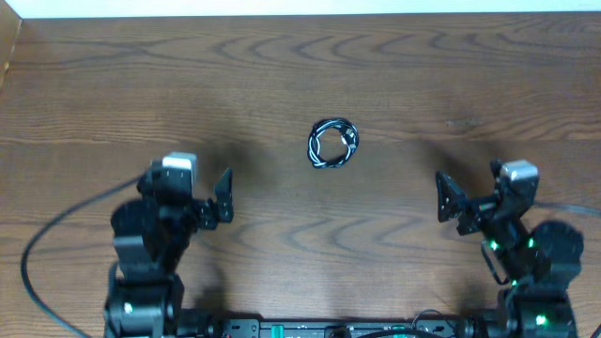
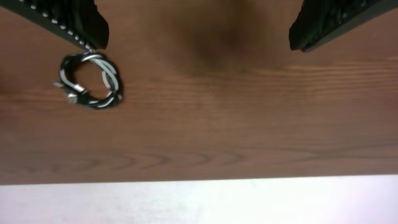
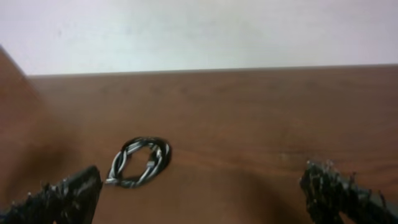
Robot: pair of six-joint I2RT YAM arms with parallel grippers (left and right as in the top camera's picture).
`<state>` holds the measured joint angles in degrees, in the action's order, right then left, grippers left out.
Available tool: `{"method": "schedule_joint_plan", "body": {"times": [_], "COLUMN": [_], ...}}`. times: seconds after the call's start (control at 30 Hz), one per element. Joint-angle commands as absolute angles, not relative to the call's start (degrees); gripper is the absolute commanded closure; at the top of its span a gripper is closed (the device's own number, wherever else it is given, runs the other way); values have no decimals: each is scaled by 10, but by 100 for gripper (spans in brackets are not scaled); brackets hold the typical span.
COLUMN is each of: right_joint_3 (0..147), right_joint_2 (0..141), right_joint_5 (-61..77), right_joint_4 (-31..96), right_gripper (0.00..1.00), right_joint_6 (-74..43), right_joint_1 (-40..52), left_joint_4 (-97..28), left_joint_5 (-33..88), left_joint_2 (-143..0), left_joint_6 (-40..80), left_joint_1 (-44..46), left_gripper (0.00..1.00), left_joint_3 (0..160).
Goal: Untangle cables
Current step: 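Raise both arms and move grippers toward the cable bundle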
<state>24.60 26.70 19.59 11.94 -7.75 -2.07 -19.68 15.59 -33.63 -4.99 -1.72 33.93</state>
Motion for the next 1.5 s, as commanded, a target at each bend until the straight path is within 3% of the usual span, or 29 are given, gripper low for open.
{"method": "schedule_joint_plan", "body": {"times": [0.0,0.23,0.47,0.7,0.93,0.97,1.17,1.3,1.47], "right_joint_3": [328,499,652,672,672,672,672,672,672], "right_joint_2": [349,526,713,801,817,817,817,817,817], "right_joint_5": [242,297,350,366,394,394,392,392,386], "right_joint_4": [166,302,446,423,347,342,340,342,349], "right_gripper": [1,1,1,1,1,4,19,21,20], "right_joint_6": [-41,-10,29,24,-60,-60,-60,-60,-60], "right_joint_1": [-18,-18,-18,-18,-17,-17,-17,-17,-17], "left_joint_4": [-232,-351,-499,-474,-442,-437,-416,-397,-380], "left_joint_5": [211,300,304,309,334,332,209,117,111], "left_joint_2": [-422,-634,-841,-906,-912,-914,-950,-992,-1027], "left_joint_6": [-59,-73,-112,-96,-85,-85,1,109,143], "left_joint_1": [-15,-4,65,108,128,132,176,204,222], "left_gripper": [2,2,2,2,2,2,5,15,15], "left_joint_3": [427,630,839,846,846,846,846,846,846]}}
